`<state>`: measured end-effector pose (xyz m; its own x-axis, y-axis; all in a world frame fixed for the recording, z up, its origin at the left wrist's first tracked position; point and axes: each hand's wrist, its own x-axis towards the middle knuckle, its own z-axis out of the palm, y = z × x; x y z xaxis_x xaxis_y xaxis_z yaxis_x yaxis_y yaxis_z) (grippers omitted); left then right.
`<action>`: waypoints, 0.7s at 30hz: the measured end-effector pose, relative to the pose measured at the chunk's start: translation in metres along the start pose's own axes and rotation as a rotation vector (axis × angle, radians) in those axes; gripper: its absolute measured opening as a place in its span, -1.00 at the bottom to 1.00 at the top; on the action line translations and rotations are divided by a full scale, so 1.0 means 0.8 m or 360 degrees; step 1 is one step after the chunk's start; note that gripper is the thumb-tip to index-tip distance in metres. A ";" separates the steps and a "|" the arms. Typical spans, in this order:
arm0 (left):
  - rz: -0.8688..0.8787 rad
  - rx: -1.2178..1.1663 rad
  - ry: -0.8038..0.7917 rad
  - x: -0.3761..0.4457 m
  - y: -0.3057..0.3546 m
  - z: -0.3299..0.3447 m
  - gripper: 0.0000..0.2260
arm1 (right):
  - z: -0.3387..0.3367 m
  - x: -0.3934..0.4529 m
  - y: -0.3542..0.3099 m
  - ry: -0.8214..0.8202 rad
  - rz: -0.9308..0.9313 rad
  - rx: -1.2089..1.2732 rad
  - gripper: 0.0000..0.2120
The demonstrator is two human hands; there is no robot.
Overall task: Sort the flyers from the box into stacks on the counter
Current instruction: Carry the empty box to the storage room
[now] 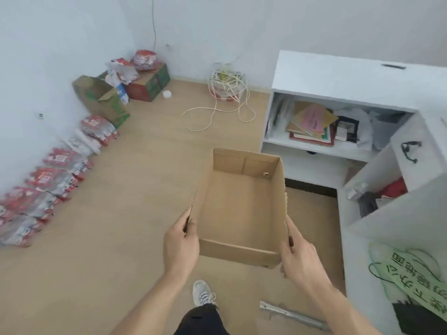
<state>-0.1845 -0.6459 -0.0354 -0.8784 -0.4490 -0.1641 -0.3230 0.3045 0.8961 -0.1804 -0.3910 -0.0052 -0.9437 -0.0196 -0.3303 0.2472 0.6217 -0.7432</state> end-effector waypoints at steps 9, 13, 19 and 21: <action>-0.0223 0.0108 0.0236 0.221 -0.066 -0.156 -0.66 | 0.158 0.193 -0.183 -0.0395 -0.0079 -0.0129 -0.42; -0.0312 0.0125 0.0332 0.295 -0.083 -0.187 -0.65 | 0.209 0.266 -0.233 -0.0509 -0.0061 -0.0200 -0.44; -0.0368 0.0126 0.0386 0.439 -0.077 -0.208 -0.64 | 0.256 0.410 -0.310 -0.0545 -0.0082 -0.0110 -0.50; -0.0358 0.0135 0.0375 0.507 -0.066 -0.209 -0.64 | 0.266 0.471 -0.338 -0.0543 -0.0078 -0.0067 -0.50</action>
<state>-0.4646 -0.9845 -0.0803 -0.6792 -0.6918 -0.2452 -0.5364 0.2398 0.8092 -0.5559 -0.7330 -0.0525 -0.8246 -0.3067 -0.4753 0.1871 0.6451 -0.7408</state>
